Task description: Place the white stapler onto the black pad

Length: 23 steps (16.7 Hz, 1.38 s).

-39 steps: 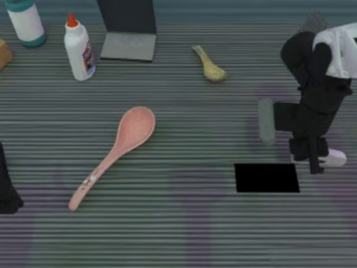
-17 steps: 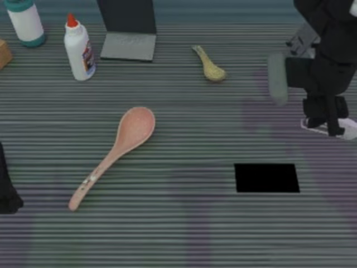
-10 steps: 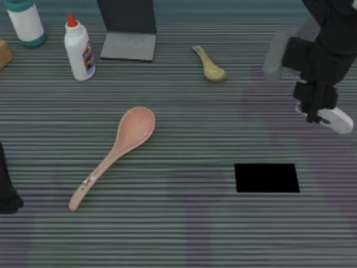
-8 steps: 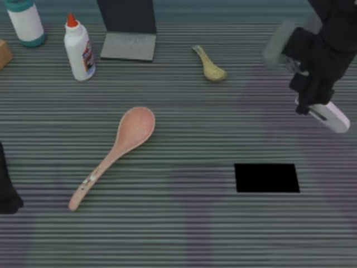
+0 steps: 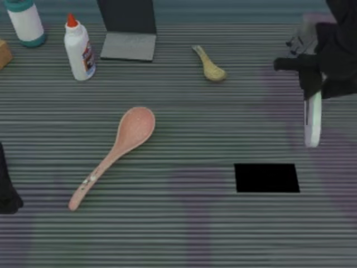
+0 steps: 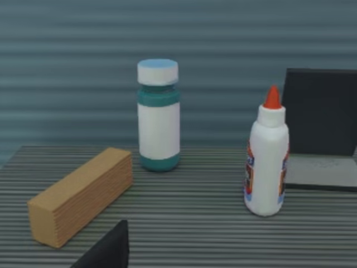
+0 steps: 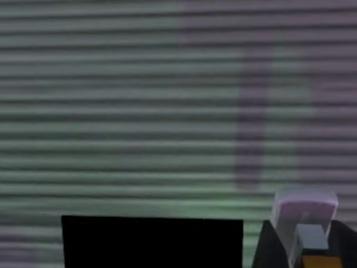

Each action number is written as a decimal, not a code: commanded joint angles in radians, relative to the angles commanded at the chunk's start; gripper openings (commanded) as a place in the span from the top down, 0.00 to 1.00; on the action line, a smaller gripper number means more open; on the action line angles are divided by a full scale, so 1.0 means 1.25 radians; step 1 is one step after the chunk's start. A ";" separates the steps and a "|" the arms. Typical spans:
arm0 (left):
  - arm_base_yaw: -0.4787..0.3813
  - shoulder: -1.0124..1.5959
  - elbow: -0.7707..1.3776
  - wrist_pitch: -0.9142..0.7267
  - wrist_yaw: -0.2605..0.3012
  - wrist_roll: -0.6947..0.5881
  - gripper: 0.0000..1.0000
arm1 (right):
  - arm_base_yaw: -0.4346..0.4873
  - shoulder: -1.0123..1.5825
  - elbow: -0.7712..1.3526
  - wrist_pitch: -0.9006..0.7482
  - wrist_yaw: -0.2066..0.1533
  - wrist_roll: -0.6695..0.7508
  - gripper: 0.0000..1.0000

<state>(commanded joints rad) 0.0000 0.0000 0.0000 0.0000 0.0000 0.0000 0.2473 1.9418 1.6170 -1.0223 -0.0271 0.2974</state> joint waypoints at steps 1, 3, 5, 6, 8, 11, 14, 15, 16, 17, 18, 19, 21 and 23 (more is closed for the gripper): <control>0.000 0.000 0.000 0.000 0.000 0.000 0.00 | -0.005 -0.006 -0.017 0.004 -0.008 0.110 1.00; 0.000 0.000 0.000 0.000 0.000 0.000 0.00 | -0.015 -0.017 -0.054 0.009 -0.027 0.320 1.00; 0.000 0.000 0.000 0.000 0.000 0.000 0.00 | -0.025 -0.031 -0.092 0.009 -0.049 0.508 1.00; 0.000 0.000 0.000 0.000 0.000 0.000 0.00 | -0.030 -0.040 -0.111 0.009 -0.061 0.593 1.00; 0.000 0.000 0.000 0.000 0.000 0.000 0.00 | -0.039 -0.059 -0.148 0.007 -0.087 0.744 1.00; 0.000 0.000 0.000 0.000 0.000 0.000 0.00 | -0.051 -0.095 -0.200 0.005 -0.125 0.928 1.00; 0.000 0.000 0.000 0.000 0.000 0.000 0.00 | -0.061 -0.129 -0.238 0.005 -0.156 1.068 1.00; 0.000 0.000 0.000 0.000 0.000 0.000 0.00 | -0.064 -0.138 -0.246 0.005 -0.164 1.099 1.00; 0.000 0.000 0.000 0.000 0.000 0.000 0.00 | -0.065 -0.145 -0.253 0.005 -0.171 1.123 1.00; 0.000 0.000 0.000 0.000 0.000 0.000 0.00 | -0.067 -0.150 -0.258 0.004 -0.175 1.140 1.00; 0.000 0.000 0.000 0.000 0.000 0.000 0.00 | -0.067 -0.152 -0.260 0.004 -0.178 1.149 1.00; 0.000 0.000 0.000 0.000 0.000 0.000 0.00 | -0.067 -0.152 -0.260 0.004 -0.178 1.149 1.00; 0.000 0.000 0.000 0.000 0.000 0.000 0.00 | -0.067 -0.152 -0.260 0.004 -0.178 1.149 1.00; 0.000 0.000 0.000 0.000 0.000 0.000 0.00 | -0.063 -0.149 -0.257 0.005 -0.177 1.149 1.00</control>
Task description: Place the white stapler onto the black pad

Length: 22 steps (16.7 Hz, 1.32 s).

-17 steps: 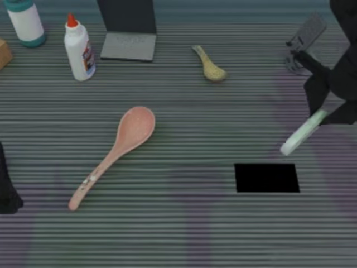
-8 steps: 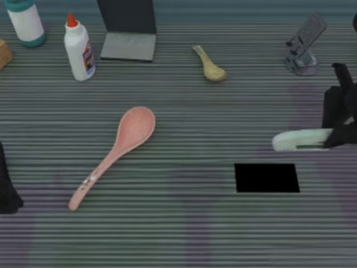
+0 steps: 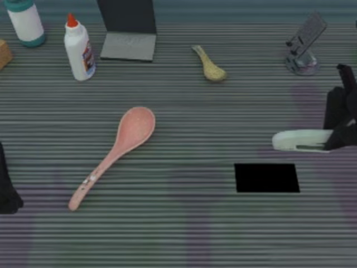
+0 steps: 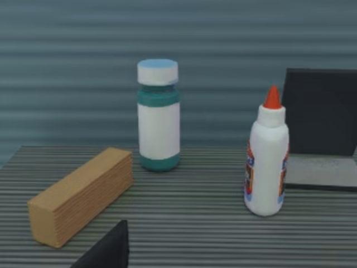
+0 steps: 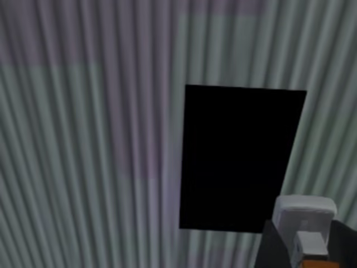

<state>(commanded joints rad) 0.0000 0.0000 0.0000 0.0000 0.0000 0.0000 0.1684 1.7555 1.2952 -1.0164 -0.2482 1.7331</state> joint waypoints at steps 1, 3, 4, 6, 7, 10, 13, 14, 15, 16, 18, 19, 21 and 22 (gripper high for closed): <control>0.000 0.000 0.000 0.000 0.000 0.000 0.00 | 0.001 0.001 -0.001 0.002 0.000 0.001 1.00; 0.000 0.000 0.000 0.000 0.000 0.000 0.00 | 0.011 0.014 -0.015 0.032 0.001 0.011 1.00; 0.000 0.000 0.000 0.000 0.000 0.000 0.00 | 0.020 0.026 -0.027 0.057 0.002 0.021 1.00; 0.000 0.000 0.000 0.000 0.000 0.000 0.00 | 0.040 0.057 -0.056 0.123 0.004 0.045 1.00; 0.000 0.000 0.000 0.000 0.000 0.000 0.00 | 0.051 0.074 -0.073 0.160 0.006 0.058 1.00; 0.000 0.000 0.000 0.000 0.000 0.000 0.00 | 0.083 0.118 -0.118 0.260 0.009 0.091 1.00; 0.000 0.000 0.000 0.000 0.000 0.000 0.00 | 0.096 0.134 -0.133 0.293 0.011 0.105 1.00; 0.000 0.000 0.000 0.000 0.000 0.000 0.00 | 0.096 0.134 -0.133 0.293 0.011 0.105 1.00; 0.000 0.000 0.000 0.000 0.000 0.000 0.00 | 0.096 0.134 -0.133 0.293 0.011 0.105 1.00; 0.000 0.000 0.000 0.000 0.000 0.000 0.00 | 0.096 0.134 -0.133 0.293 0.011 0.105 1.00; 0.000 0.000 0.000 0.000 0.000 0.000 0.00 | 0.096 0.134 -0.133 0.293 0.011 0.105 0.85; 0.000 0.000 0.000 0.000 0.000 0.000 0.00 | 0.096 0.134 -0.133 0.293 0.011 0.105 0.77; 0.000 0.000 0.000 0.000 0.000 0.000 0.00 | 0.096 0.134 -0.133 0.293 0.011 0.105 0.62; 0.000 0.000 0.000 0.000 0.000 0.000 0.00 | 0.096 0.134 -0.133 0.293 0.011 0.105 0.55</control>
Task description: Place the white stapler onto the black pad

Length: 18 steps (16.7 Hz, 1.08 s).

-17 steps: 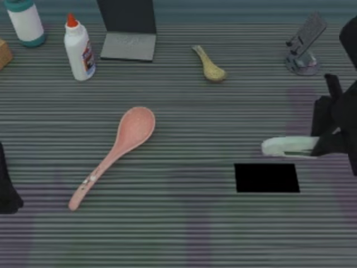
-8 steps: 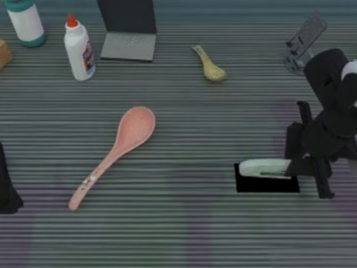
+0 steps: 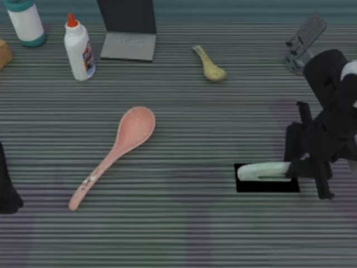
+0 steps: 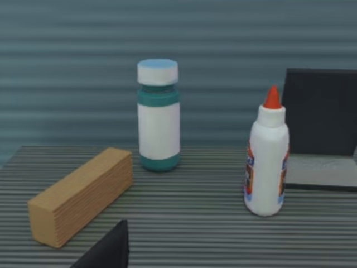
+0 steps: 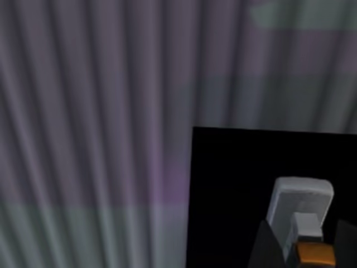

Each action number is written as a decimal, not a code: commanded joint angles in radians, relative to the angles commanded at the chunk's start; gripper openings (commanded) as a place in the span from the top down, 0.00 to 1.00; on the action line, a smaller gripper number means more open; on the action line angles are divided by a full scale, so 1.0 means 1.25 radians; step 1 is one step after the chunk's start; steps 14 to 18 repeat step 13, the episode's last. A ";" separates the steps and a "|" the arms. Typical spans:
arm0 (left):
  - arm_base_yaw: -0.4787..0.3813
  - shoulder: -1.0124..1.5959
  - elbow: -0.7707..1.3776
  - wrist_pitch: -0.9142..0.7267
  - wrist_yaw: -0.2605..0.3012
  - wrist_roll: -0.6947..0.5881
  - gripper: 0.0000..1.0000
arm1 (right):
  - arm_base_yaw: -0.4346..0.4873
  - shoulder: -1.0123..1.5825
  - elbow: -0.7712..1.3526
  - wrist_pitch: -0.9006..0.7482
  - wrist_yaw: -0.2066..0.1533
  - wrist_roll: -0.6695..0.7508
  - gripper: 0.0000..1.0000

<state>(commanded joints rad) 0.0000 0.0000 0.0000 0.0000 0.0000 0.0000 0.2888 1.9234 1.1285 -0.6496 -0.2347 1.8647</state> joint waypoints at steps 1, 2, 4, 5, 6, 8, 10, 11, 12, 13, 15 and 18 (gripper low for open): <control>0.000 0.000 0.000 0.000 0.000 0.000 0.00 | 0.000 0.000 0.000 0.000 0.000 0.000 0.47; 0.000 0.000 0.000 0.000 0.000 0.000 0.00 | 0.000 0.000 0.000 0.000 0.000 0.000 0.40; 0.000 0.000 0.000 0.000 0.000 0.000 0.00 | 0.000 0.000 0.000 0.000 0.000 0.000 0.25; 0.000 0.000 0.000 0.000 0.000 0.000 0.00 | 0.000 0.000 0.000 0.000 0.000 0.000 0.17; 0.000 0.000 0.000 0.000 0.000 0.000 0.00 | 0.000 0.000 0.000 0.000 0.000 0.000 0.10; 0.000 0.000 0.000 0.000 0.000 0.000 0.00 | 0.000 0.000 0.000 0.000 0.000 0.000 0.00; 0.000 0.000 0.000 0.000 0.000 0.000 0.00 | 0.000 0.000 0.000 0.000 0.000 0.000 0.00; 0.000 0.000 0.000 0.000 0.000 0.000 0.00 | 0.000 0.000 0.000 0.000 0.000 0.000 0.00; 0.000 0.000 0.000 0.000 0.000 0.000 0.00 | 0.000 0.000 0.000 0.000 0.000 0.000 0.00; 0.000 0.000 0.000 0.000 0.000 0.000 0.00 | 0.000 0.000 0.000 0.000 0.000 0.000 0.00; 0.000 0.000 0.000 0.000 0.000 0.000 0.00 | 0.000 0.000 0.000 0.000 0.000 0.000 0.00; 0.000 0.000 0.000 0.000 0.000 0.000 0.00 | 0.000 0.000 0.000 0.000 0.000 0.000 0.00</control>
